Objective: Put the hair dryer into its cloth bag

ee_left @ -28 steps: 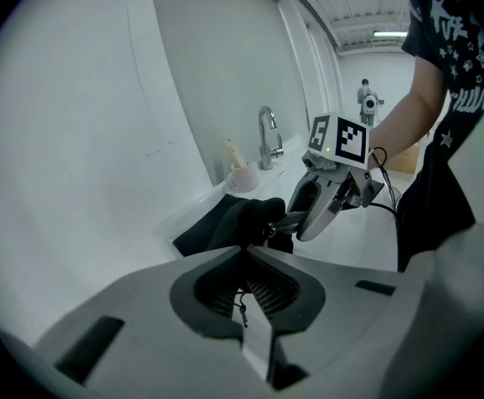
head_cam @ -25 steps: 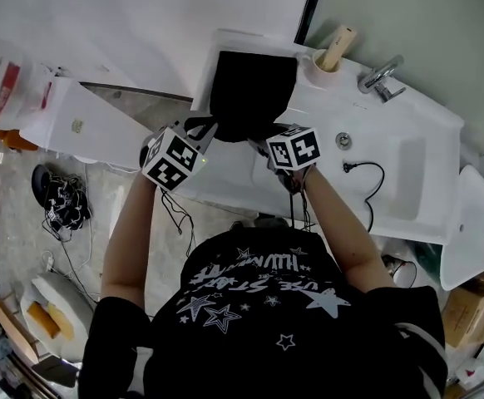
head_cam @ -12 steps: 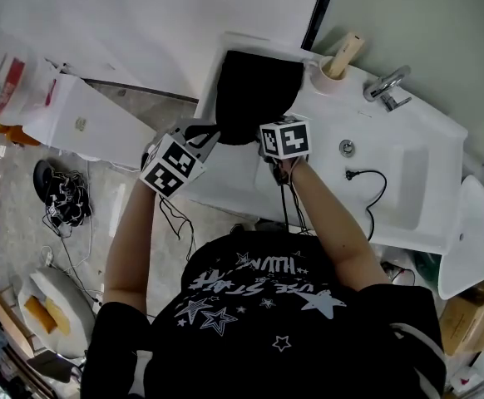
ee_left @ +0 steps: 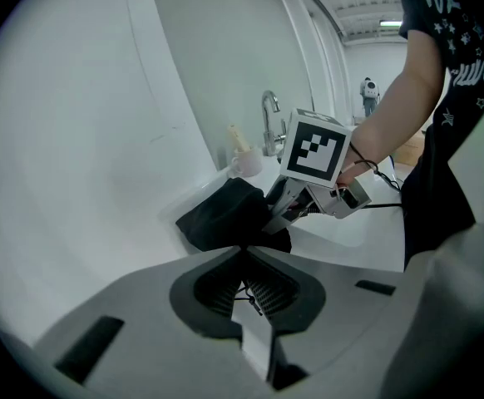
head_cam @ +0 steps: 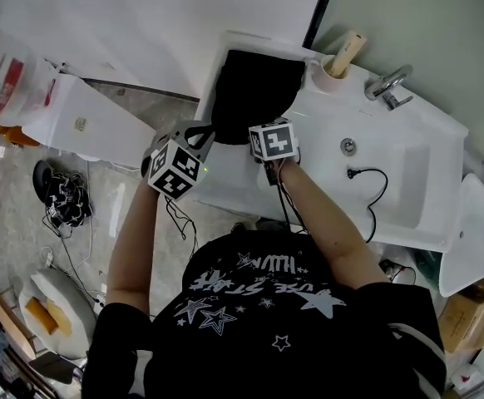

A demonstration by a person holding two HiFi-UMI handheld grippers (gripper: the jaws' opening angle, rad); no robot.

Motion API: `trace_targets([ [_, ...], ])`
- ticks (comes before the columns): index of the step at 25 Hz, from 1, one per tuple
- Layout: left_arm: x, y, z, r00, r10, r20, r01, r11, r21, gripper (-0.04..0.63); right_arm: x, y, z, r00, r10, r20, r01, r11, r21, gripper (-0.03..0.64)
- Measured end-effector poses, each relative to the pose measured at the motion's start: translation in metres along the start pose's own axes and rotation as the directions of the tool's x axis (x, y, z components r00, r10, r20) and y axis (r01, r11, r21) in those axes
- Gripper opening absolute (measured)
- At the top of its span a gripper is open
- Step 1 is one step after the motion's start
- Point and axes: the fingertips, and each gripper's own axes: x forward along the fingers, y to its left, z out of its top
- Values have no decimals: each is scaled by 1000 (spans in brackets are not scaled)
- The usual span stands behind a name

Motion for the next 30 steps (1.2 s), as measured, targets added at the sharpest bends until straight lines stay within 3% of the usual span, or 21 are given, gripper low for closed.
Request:
trace_targets([
  [5,0,3,-6,1000,20,16,-20,999,-25,31,-1,6,0,999,13,43,-15,1000,27,221],
  [8,-1,4,-8,999,36,29,-35,999,-39,34,-5,15,1,996,62,65,-65,997,45,281],
  [12,1,-1,-11,998,43,42,-41,998,-43,48,-16,17,-8,995,59,75,-61,998,30,323],
  [21,-14,-17,-13,994,50,101,-46,998,-49,124,-75,13,-30,986,-61,155,47,995,88,336],
  [30,-37,-27,10,968,85,236,-63,993,-102,153,-156,-11,-51,934,-229,274,172,961,217,266],
])
